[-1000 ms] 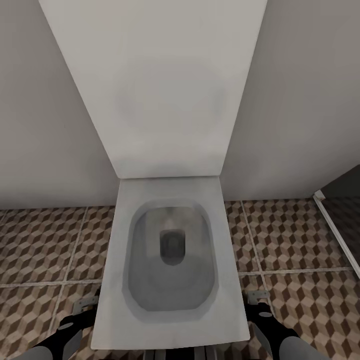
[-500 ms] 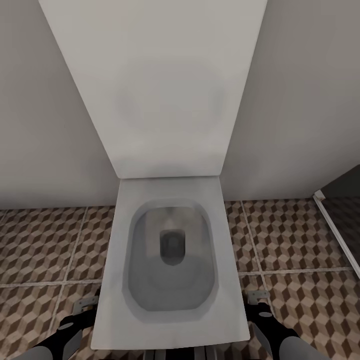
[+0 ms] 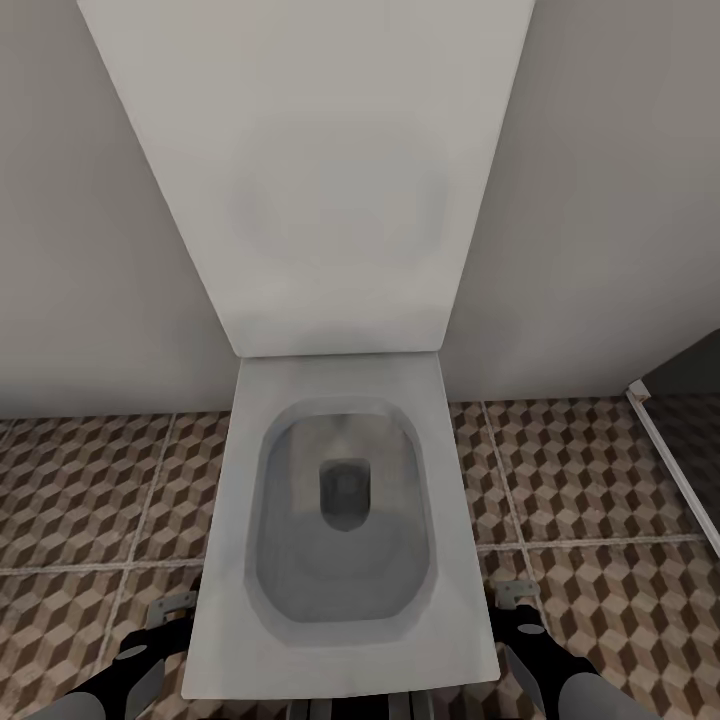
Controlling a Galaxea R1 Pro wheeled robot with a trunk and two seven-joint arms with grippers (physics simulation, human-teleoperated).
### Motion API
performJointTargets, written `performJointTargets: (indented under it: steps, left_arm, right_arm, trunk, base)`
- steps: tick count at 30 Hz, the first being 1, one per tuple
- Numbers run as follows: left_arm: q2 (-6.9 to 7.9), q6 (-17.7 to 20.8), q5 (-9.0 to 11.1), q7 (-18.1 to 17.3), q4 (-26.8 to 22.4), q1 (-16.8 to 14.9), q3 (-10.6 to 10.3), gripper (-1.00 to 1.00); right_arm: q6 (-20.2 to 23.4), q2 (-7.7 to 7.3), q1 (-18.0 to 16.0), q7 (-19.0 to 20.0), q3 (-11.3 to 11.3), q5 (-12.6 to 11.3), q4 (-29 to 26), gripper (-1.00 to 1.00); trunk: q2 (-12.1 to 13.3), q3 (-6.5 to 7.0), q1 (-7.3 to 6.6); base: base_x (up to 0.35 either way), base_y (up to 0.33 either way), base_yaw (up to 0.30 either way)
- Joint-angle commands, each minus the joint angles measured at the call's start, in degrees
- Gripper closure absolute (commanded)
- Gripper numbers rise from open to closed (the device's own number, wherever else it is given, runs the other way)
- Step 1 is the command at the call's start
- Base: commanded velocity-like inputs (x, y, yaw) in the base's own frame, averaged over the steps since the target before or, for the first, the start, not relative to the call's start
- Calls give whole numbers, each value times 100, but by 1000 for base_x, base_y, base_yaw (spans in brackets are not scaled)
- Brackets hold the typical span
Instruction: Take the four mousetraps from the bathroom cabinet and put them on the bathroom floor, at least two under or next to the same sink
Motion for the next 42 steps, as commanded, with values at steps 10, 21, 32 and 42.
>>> performJointTargets:
  steps: [10, 21, 32, 42]
  left_arm:
    - [8, -44, 35, -2, -5, -1, -50, -100]
    - [9, -19, 56, 2, -10, -1, -43, -100]
    - [8, 17, 49, -5, -18, -1, -27, -100]
    - [7, 3, 46, -8, -20, -1, -24, -100]
  right_arm:
    - [-46, 2, -3, -8, -47, 59, 2, -100]
    - [-57, 2, -3, -8, -48, 59, 2, -100]
    - [-59, 2, -3, -8, -48, 59, 2, -100]
    - [-60, 2, -3, -8, -47, 59, 2, -100]
  trunk:
    - [-1, -3, -1]
    - [-1, -3, -1]
    - [-1, -3, -1]
    - [-1, -3, -1]
  base:
    - [0, 0, 0]
    - [-42, 0, 0]
    - [-273, 0, 0]
    - [-326, 0, 0]
